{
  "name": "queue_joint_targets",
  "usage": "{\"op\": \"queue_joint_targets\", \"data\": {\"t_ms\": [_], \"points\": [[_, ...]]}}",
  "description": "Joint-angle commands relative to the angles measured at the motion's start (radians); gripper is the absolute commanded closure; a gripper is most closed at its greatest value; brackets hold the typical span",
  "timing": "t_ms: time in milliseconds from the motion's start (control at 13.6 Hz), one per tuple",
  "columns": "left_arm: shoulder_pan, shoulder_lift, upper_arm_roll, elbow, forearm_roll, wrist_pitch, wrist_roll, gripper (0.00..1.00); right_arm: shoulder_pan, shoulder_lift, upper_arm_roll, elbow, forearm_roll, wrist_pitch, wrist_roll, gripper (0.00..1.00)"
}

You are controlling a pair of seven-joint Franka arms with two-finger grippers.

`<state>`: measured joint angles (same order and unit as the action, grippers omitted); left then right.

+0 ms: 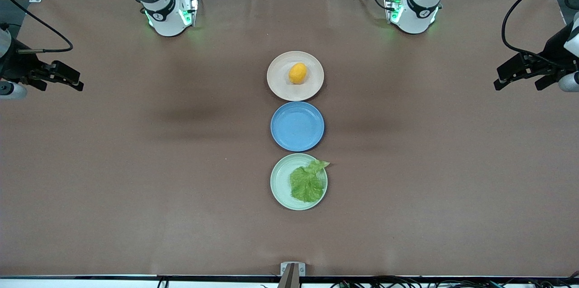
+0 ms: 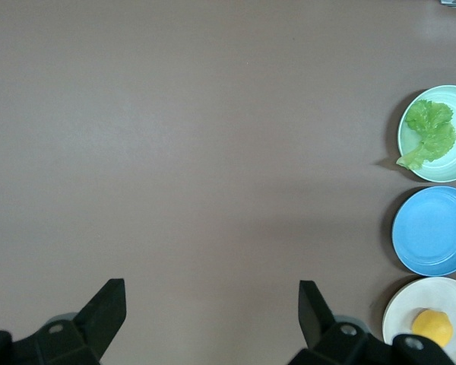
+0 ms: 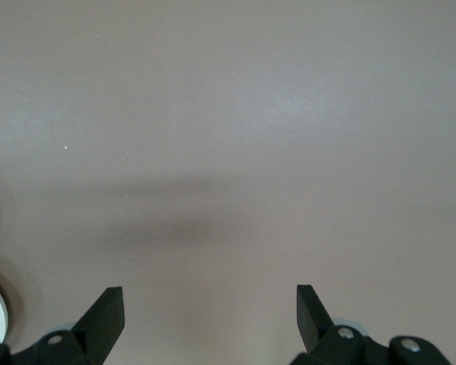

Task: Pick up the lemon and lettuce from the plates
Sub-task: 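Reach the left gripper toward the lettuce on the green plate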

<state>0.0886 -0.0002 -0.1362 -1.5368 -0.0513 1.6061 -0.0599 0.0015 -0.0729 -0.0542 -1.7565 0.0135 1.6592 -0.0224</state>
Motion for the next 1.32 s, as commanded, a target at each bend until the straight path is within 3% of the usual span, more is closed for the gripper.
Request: {"op": "queue_joint_targets", "data": {"t_ms": [0,440,587,880,1247], "points": [[0.002,-0.006,-0.002,0.007,0.013,-0.018,0.014,0.0,-0.012,0.001,0.01,0.012,0.013,-0.01,-0.01,0.0],[-0.01,0.006,-0.013,0.004,0.007,-0.025,-0.003,0.0,-0.008,-0.005,0.013,0.008,0.013,-0.012,-0.01,0.0],[-0.044,0.046,-0.045,0.003,-0.001,-0.025,-0.018,0.0,-0.006,-0.007,0.014,0.009,0.013,-0.006,-0.011,0.0],[-0.197,0.205,-0.083,0.015,0.004,0.007,-0.279,0.0,-0.006,-0.007,0.014,0.008,0.008,-0.002,-0.011,0.0],[-0.375,0.432,-0.08,0.041,0.011,0.312,-0.509,0.0,0.005,-0.007,0.016,0.011,-0.013,0.001,-0.011,0.0]]}}
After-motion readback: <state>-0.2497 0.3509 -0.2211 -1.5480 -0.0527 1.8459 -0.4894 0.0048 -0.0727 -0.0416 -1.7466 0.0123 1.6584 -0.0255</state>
